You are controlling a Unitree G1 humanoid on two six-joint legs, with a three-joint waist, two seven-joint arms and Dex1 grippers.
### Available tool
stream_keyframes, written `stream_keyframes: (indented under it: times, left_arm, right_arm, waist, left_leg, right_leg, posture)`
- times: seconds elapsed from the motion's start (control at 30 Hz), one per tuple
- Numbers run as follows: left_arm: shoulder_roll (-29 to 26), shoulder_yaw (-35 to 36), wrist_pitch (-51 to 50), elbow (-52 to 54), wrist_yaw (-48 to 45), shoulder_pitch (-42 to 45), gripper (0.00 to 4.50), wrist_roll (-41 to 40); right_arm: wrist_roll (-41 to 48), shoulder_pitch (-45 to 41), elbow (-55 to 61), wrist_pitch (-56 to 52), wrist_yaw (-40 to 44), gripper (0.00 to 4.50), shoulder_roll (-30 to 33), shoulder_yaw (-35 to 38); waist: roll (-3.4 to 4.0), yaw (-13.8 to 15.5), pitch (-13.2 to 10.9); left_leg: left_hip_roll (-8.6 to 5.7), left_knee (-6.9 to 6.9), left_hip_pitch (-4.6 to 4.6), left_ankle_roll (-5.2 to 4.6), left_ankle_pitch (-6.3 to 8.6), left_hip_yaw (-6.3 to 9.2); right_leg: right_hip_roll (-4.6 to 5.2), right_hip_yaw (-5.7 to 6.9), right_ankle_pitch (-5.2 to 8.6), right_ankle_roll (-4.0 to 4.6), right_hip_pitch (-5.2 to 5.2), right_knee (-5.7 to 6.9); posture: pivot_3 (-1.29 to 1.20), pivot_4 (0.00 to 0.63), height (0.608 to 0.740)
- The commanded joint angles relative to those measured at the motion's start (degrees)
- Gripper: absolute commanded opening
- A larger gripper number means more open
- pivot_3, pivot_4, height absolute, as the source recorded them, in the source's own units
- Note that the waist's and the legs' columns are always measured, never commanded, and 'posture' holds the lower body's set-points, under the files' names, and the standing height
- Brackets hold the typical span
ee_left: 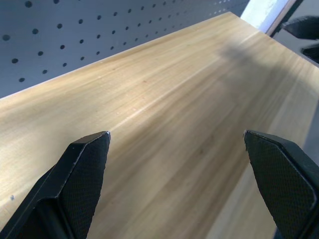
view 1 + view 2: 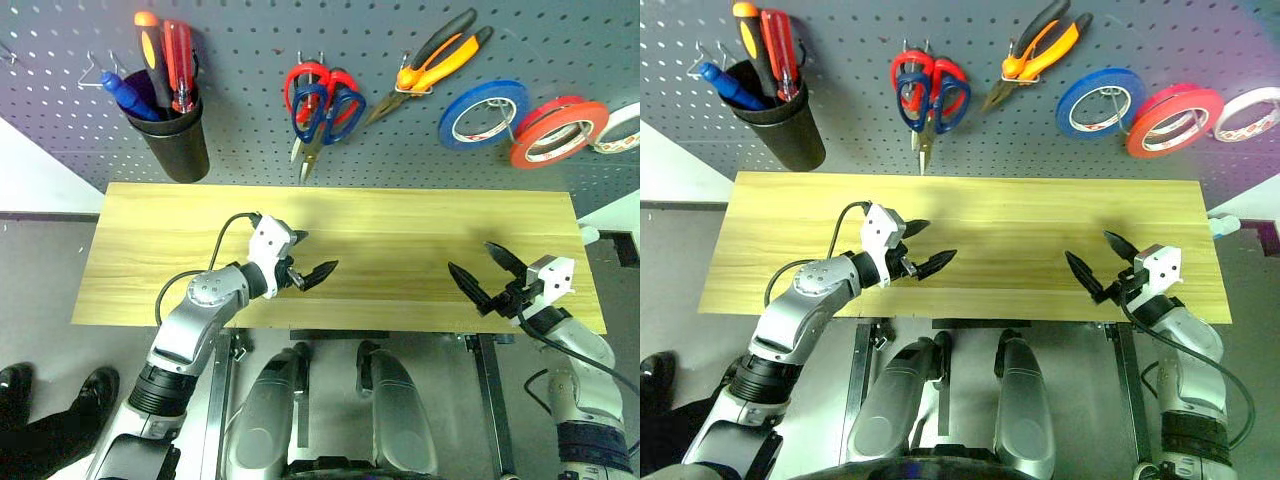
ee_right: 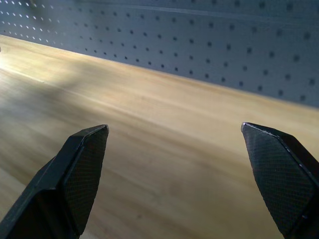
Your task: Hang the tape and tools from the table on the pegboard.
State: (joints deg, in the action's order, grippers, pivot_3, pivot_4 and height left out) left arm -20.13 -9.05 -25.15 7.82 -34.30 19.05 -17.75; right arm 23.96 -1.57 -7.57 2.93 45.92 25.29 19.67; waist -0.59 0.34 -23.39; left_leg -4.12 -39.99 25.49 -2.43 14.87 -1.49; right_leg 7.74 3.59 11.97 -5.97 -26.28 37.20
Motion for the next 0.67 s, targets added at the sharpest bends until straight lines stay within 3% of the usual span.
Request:
stream_keyframes:
  times: [0.03,0.67]
  left_arm:
    - [0.2,1.6,2.7,-0.7,0.3,0.2,4.48,1.0]
    - [1.7,3.6,6.4,-2.8,3.8,0.0,4.48,4.6]
  right_arm:
    - [2.2,0.3,1.8,-3.7,-2.6,4.5,-1.8,-0.4]
    - [-6.2,-7.2,-8.1,2.5,-12.5,4.5,-3.1,-3.6]
  waist:
    - [-0.01,-0.2,0.3]
    - [0.05,-0.1,2.2]
  left_leg:
    - [0.02,0.0,-0.01,0.0,0.0,0.0]
    - [0.02,-0.01,0.0,-0.11,-0.06,-0.07]
  right_leg:
    - [-0.02,0.0,0.0,0.0,-0.01,0.01]
    - [-0.07,-0.04,0.0,0.0,-0.04,0.03]
  posture:
    - [-0.07,0.321,0.695]
    - [-0.06,0.281,0.695]
